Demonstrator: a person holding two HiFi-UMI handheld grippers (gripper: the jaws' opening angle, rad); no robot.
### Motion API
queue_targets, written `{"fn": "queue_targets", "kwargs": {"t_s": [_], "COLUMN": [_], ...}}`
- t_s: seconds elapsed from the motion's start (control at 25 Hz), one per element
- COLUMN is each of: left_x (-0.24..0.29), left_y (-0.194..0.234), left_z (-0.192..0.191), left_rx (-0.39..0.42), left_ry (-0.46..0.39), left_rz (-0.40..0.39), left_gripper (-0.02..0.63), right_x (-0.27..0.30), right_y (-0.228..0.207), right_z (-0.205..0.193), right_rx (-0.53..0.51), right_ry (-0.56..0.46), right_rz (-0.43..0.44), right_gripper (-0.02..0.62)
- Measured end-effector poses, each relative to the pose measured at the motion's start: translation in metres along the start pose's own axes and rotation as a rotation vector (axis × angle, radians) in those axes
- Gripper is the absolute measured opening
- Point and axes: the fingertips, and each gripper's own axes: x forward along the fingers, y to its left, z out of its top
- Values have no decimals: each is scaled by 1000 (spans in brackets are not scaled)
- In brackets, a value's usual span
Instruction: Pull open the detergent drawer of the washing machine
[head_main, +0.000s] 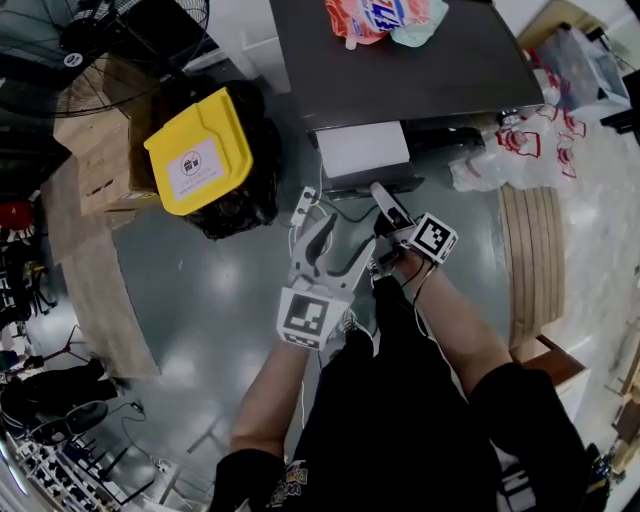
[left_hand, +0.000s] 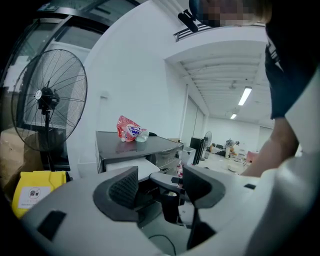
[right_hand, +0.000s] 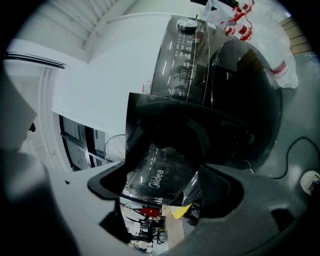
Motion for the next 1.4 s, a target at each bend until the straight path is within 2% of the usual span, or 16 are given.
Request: {"fn": "queue_targets", "kwargs": {"t_s": [0.16,0.36,0.6,0.68,0.72,0.84,0.88,0.96,1.04,1.08,1.2,1.4], "left_x": [-10,-26,-48,-56,-60,-74,-79,-89,-99,-104,-116,-139], "left_y": [-8,-12,-14,-16,-17,-24,-27,-31,-34,-35,-43,-61], "left_z": [-5,-6,-6,-4,-3,-2,-3,-4,-6,-8,-9,-3], "left_rx": [7,14,20,24,25,28,29,32,32,29,13,29], "left_ry": [4,7,4,-1,-3,-12,-16,-22,-24,-25,-22,-23], "left_rz": [-8,-12,-19,-27,-33,-52,-58,-69,-77,-80,-92,-99], "left_gripper": [255,255,255,255,253,237,229,204,167,136,37,12], "right_x": [-17,-45,-47,-46,-47,-53,-56,-61,-67,-70,-83,-115], "right_y": [-3,-23,-16,-3,4,30,40,60,80,91,128,194], "right_z": [-11,-31,-33,-35,-38,-45,-46,-48,-51,-52,-58,-68], "right_rx": [16,158,150,108,80,-65,-125,-261,-413,-489,-688,-930], "right_ry": [5,-2,-16,-1,13,64,78,97,119,131,155,167], "right_rz": [-12,-165,-197,-159,-147,-106,-95,-99,-114,-117,-105,-60], "right_gripper": [449,450,459,440,440,362,318,189,19,-2,-2,2]}}
